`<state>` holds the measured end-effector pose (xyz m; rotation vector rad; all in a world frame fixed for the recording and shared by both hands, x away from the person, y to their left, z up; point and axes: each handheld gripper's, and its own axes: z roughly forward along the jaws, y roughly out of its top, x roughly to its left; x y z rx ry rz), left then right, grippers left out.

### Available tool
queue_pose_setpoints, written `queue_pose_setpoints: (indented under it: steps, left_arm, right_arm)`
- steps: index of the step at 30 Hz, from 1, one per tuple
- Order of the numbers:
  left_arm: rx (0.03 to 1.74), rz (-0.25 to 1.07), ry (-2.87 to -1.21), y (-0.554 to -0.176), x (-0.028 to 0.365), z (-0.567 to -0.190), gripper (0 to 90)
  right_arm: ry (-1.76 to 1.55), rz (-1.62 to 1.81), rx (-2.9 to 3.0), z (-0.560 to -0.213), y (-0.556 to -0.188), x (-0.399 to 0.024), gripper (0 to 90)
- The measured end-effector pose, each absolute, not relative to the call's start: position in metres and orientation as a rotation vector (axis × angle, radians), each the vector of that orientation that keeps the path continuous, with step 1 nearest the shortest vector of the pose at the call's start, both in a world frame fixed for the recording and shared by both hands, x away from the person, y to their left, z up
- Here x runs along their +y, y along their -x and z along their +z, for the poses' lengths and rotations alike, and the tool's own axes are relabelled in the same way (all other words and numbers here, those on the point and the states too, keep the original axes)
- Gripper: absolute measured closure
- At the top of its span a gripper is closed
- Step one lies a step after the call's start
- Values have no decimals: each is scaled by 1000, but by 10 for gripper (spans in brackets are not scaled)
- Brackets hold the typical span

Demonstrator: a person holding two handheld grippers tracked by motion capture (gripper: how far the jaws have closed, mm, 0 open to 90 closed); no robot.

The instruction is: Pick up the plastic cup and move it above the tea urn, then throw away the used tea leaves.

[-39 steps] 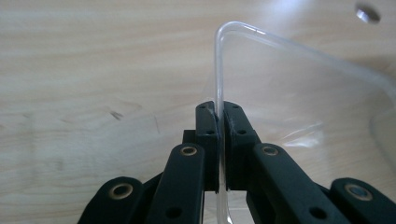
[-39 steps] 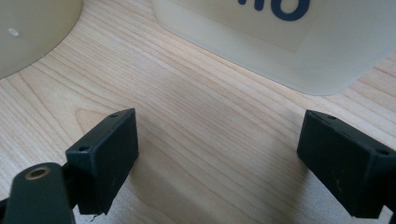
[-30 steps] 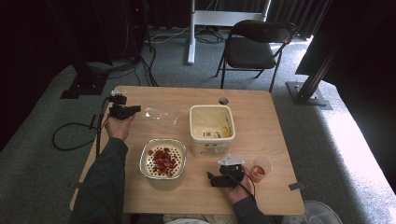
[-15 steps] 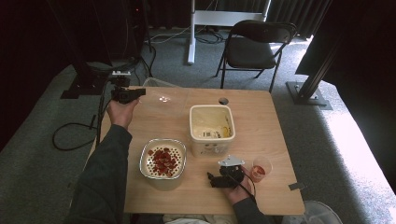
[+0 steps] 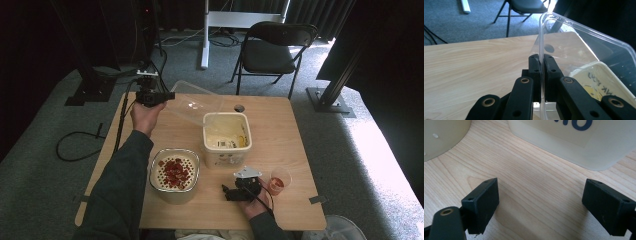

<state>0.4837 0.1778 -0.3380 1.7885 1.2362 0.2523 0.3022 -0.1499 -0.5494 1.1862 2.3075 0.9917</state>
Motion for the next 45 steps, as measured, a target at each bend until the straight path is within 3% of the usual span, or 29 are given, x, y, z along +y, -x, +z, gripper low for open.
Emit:
queue_pose_setpoints:
  steps: [6, 9, 12, 20, 28, 39, 44, 45]
  left_arm:
    - [1173, 214, -1795, -480, 156, -333, 855]
    - [1075, 170, -1789, -477, 149, -332, 660]
    - [1027, 188, -1766, -472, 149, -328, 582]
    - [1050, 190, -1785, -472, 158, -335, 562]
    - [1039, 292, -1849, -465, 173, -339, 531]
    - [1016, 393, -1875, -448, 182, -336, 505]
    - [1027, 450, -1897, -442, 188, -341, 490]
    - [1029, 449, -1896, -440, 190, -343, 488]
  right_arm:
    - [-1186, 990, 2308, -549, -302, -150, 135]
    - [-1186, 990, 2308, -549, -302, -150, 135]
    - [-1186, 990, 2309, -549, -302, -150, 134]
    - [-1184, 991, 2309, -549, -302, -150, 136]
    - [-1163, 1006, 2318, -549, -300, -150, 187]
    - [-1157, 1007, 2321, -549, -301, -150, 187]
    - [-1135, 1014, 2339, -547, -299, -151, 263]
    - [-1141, 991, 2328, -545, -296, -151, 317]
